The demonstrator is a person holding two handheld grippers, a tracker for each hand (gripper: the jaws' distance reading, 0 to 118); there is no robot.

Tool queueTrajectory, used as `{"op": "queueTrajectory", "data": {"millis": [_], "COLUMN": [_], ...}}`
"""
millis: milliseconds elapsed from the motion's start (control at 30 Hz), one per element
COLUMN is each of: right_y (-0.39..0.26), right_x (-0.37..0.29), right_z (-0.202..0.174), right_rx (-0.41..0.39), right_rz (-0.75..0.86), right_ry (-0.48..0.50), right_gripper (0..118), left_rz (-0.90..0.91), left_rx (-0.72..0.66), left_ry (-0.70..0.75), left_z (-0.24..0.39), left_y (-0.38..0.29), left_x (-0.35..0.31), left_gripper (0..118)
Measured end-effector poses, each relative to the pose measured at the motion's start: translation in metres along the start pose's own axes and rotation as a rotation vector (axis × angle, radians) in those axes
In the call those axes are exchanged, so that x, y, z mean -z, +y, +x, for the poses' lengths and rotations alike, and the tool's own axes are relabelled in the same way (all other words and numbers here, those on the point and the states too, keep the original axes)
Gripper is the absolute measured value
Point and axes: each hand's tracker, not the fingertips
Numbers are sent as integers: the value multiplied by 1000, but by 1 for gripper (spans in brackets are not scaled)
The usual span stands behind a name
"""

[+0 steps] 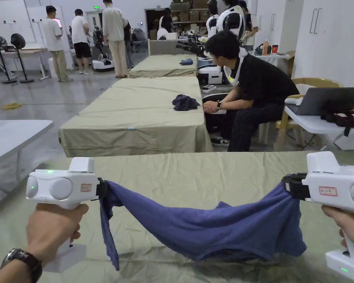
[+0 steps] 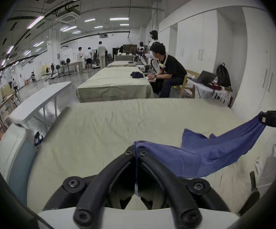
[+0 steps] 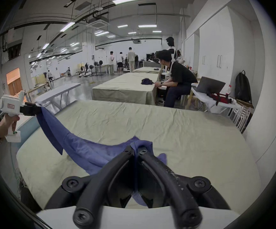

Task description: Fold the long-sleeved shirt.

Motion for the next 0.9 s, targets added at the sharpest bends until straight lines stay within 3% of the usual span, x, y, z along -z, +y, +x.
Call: {"op": "queueTrajectory", "data": {"millis": [200, 367, 633, 800, 867, 900], "right_y": [-58, -108, -196, -212, -212, -212], "right_x": [-36, -40, 2, 14, 14, 16], "right_z": [-27, -47, -67, -68, -64, -62], "right_rx": [-27, 3, 64, 44, 89, 117], "right_rz": [-38, -100, -262, -290, -309, -325], "right_ry": [44, 84, 115, 99, 115, 126], "right_gripper": [5, 5, 5, 5, 6, 14], "left_rz": [-61, -131, -314, -352, -343, -338], "left_rx": [-43, -61, -101, -135, -146, -152], "left_ry": [12, 26, 64, 82, 78, 75], "left_z": [-22, -38, -49, -52, -51, -50], "left_y": [-58, -105, -187, -209, -210, -210], "left_x": [-38, -49, -4, 10, 9, 7], "left_gripper": [0, 0, 0, 0, 4, 14]}}
